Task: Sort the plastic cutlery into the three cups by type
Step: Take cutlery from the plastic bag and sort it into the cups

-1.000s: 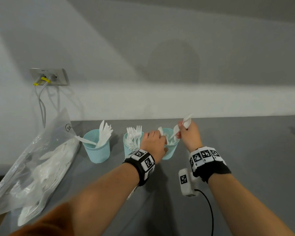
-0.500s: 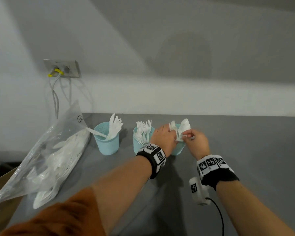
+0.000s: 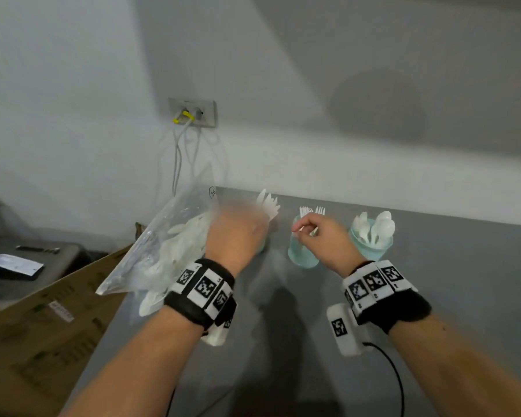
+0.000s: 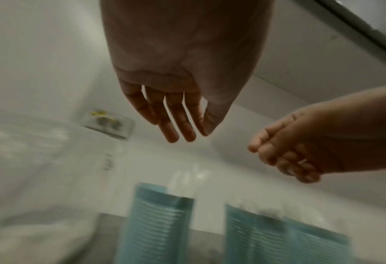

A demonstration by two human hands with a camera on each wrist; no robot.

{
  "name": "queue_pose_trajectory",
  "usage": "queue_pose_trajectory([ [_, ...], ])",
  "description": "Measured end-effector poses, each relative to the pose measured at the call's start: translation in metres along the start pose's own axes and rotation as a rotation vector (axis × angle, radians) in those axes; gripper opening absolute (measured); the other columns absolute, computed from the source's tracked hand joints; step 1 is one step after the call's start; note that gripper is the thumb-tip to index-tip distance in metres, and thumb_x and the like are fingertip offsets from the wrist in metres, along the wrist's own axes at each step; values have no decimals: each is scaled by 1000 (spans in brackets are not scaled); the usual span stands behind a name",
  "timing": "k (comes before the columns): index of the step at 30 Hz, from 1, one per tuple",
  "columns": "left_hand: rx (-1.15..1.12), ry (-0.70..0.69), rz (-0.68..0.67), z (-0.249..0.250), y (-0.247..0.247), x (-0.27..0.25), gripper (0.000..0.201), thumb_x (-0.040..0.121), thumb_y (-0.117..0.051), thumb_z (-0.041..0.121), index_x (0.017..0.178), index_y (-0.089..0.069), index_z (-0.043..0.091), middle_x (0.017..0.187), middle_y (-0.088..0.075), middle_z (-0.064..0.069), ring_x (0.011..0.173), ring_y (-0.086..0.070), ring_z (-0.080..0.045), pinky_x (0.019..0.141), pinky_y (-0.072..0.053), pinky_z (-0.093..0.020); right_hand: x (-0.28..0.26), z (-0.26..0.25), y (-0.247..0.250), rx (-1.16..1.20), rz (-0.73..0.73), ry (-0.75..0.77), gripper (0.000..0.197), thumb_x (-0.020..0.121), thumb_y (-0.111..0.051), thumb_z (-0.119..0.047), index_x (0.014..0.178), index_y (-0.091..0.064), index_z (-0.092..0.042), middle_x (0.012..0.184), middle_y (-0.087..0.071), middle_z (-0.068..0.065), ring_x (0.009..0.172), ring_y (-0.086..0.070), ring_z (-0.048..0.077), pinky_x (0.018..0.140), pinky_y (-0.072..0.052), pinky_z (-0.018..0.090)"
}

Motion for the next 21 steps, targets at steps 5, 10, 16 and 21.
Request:
queue_pose_trajectory([
  [5,249,283,151,-99,68,-24,24,86,-59,24,110,-63,25,112,-59,-5,104,-53,-29,85,-44,-42,12,-51,-79,-7,-198,100,17,83,-58,-5,90,-70,-15,71,-56,-8,72,-54,11,64,-40,15],
  [10,124,491,-15,-170,72,-45,50,91,-56,14,138,-42,12,128,-54,-17,112,-54,-34,95,-44,-44,25,-101,-136,-82,-291,200,22,85,-55,-6,97,-70,-14,88,-61,-3,83,-57,14,87,-48,27],
  [16,186,429,-30,-178,93,-65,47,83,-53,-2,121,-57,25,94,-51,1,95,-56,-26,72,-44,-34,33,-157,-170,-328,-311,414,52,85,-55,-11,133,-48,-29,138,-45,-2,126,-36,25,104,-37,37],
  [21,219,486,13,-194,126,-96,35,81,-55,0,96,-66,29,88,-50,0,88,-55,-26,72,-47,-39,29,-163,-178,-453,-335,406,49,85,-53,-12,130,-51,-31,137,-48,-4,125,-38,24,103,-36,37],
])
Point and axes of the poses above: each hand's wrist, its own x-axis towards the middle knuckle, its own y-axis out of the back of the hand, z = x × y, the point moved 7 cm from there along x, towards the middle knuckle
